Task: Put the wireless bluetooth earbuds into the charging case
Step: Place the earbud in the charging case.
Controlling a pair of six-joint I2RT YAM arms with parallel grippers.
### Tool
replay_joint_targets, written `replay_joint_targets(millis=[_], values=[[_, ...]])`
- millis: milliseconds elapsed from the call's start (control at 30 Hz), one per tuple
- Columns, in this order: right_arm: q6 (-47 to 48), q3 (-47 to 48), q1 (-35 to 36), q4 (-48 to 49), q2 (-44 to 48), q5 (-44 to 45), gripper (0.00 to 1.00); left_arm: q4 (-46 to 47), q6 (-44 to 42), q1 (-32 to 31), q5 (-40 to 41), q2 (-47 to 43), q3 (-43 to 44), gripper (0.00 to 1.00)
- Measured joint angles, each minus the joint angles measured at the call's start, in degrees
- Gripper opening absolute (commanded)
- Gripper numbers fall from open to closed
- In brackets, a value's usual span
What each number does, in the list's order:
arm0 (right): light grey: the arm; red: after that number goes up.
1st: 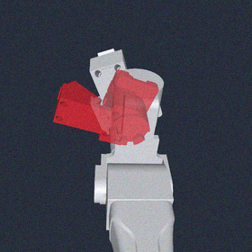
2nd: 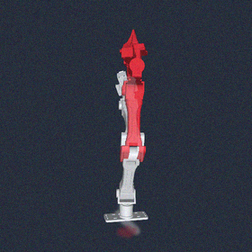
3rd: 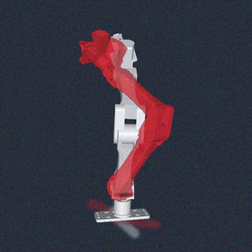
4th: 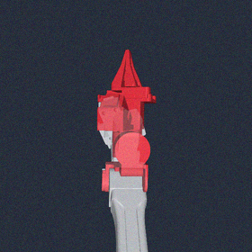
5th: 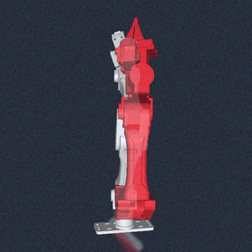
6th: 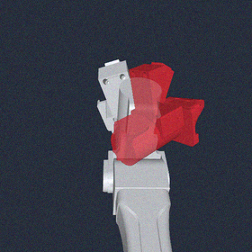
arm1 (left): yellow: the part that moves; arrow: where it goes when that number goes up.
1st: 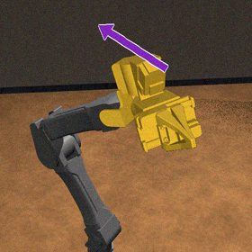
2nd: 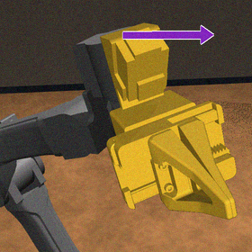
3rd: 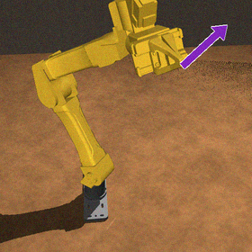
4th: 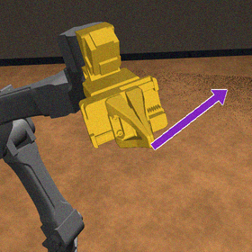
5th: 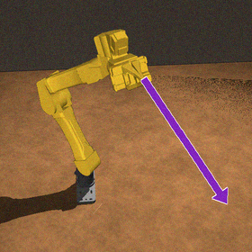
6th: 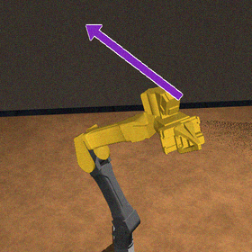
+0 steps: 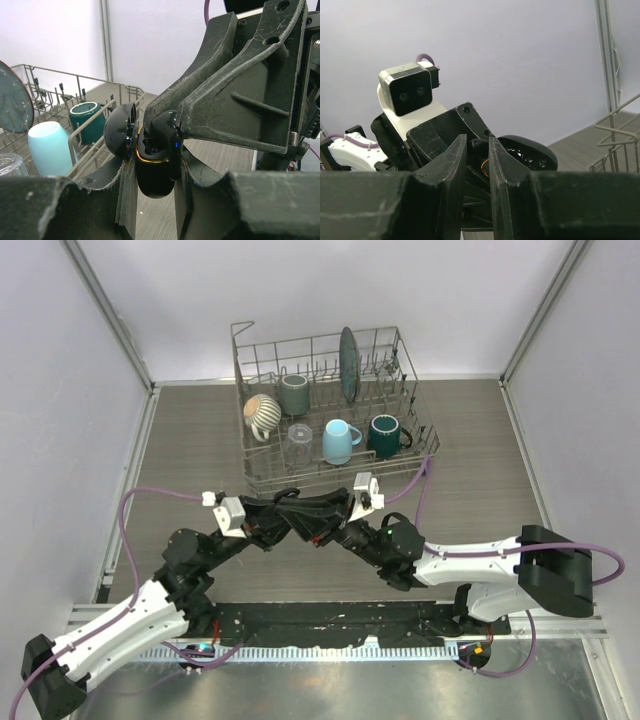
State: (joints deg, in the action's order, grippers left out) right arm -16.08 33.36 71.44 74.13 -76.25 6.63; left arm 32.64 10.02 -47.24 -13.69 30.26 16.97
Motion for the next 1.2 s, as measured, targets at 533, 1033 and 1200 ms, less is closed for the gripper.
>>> replay_joint_targets(millis=[533, 1033, 1200], values=[[1.2, 1.5, 0.7, 0.4, 0.0, 3.4, 0.01, -0.2, 0.0, 0.0, 0.6, -1.5, 0.0, 0.00], [1.1, 2.3, 0.7, 0.4, 0.0, 4.6, 0.01, -0.2, 0.0, 0.0, 0.6, -3.1, 0.0, 0.00], [0.7, 2.3, 0.6, 0.7, -0.4, 4.7, 0.01, -0.5, 0.0, 0.0, 0.6, -3.1, 0.0, 0.00]])
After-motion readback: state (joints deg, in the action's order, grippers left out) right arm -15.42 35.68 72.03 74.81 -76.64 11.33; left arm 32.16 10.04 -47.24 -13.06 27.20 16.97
